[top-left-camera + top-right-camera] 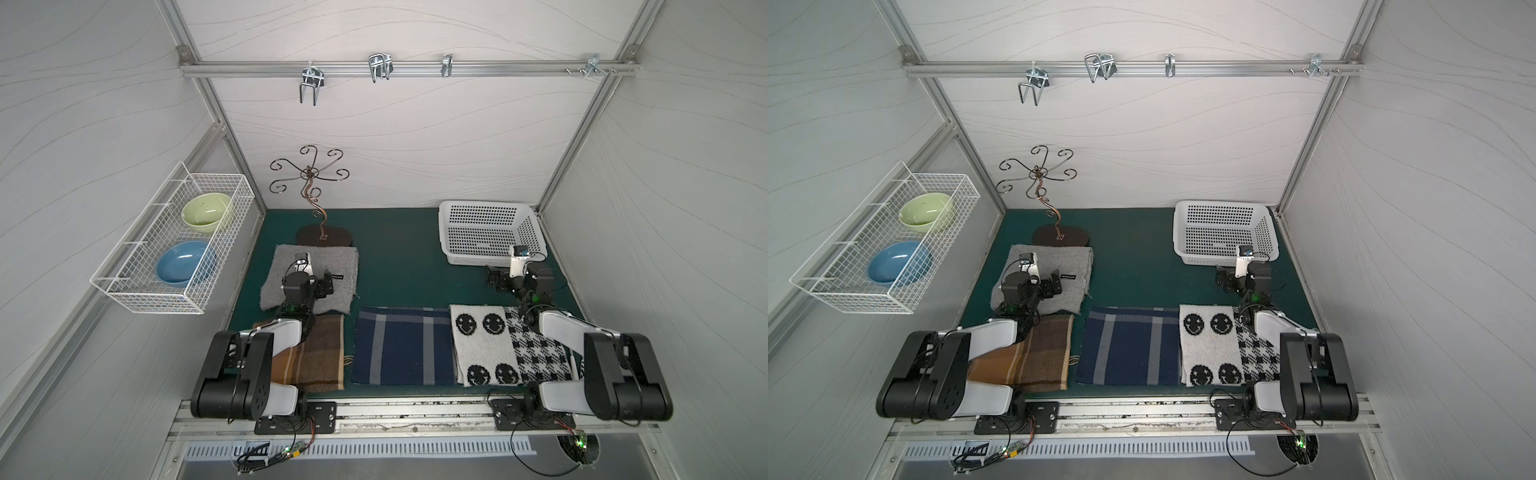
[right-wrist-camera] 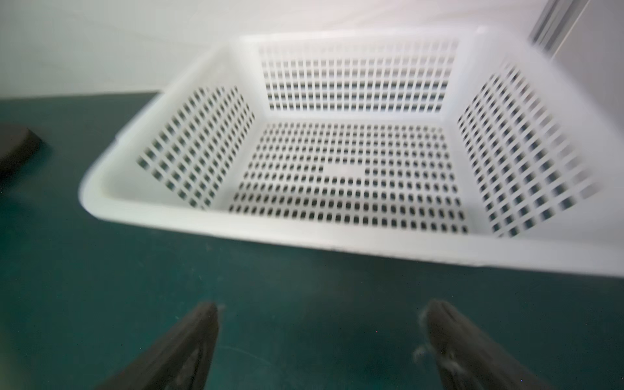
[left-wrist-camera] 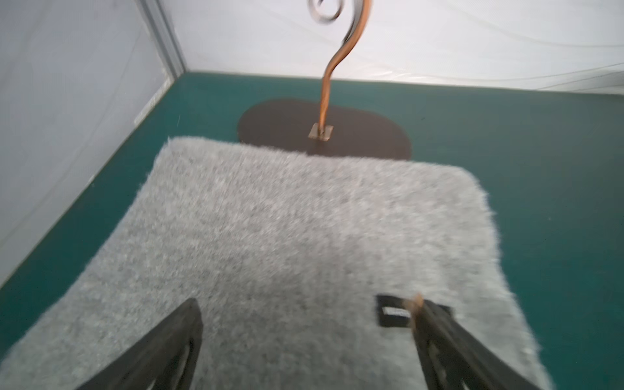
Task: Put the folded scarf in the basket
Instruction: Move the basket to the center of the board.
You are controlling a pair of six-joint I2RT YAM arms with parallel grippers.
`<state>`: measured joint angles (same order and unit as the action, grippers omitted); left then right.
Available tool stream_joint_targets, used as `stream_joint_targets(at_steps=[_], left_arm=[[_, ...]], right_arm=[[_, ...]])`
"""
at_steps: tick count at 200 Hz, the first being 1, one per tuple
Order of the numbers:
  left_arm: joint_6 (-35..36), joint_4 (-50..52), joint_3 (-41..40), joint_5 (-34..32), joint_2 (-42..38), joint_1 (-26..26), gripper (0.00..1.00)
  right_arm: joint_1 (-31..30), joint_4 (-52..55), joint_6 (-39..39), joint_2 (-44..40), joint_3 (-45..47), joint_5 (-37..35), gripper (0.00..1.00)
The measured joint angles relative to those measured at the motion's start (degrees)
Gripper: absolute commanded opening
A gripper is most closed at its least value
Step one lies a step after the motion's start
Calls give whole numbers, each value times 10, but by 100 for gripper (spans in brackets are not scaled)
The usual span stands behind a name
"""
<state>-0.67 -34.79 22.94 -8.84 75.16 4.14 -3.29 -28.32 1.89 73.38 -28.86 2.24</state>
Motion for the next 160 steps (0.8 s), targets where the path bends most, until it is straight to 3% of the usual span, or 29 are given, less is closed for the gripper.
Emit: stream_joint_targets(at_steps=[18, 41, 64, 94, 129, 160], left_arm=[[-8, 42, 5, -20, -96, 52, 99], [-52, 60, 21, 6, -163, 97, 99], [-90, 99, 60, 41, -139, 117, 99], [-116, 144, 86, 77, -84, 160, 99], [-122, 171, 99, 98, -40, 222, 99], [-119, 183, 140, 119, -5, 247, 99]], right_arm=[[6, 70, 27, -35, -64, -14, 99], [32, 164, 55, -9, -180, -11, 99], [82, 241, 74, 54, -284, -5, 99], [131, 307, 89, 134, -341, -9, 99], [149, 346, 93, 219, -369, -17, 98], [157, 376, 88, 272, -427, -30, 98]])
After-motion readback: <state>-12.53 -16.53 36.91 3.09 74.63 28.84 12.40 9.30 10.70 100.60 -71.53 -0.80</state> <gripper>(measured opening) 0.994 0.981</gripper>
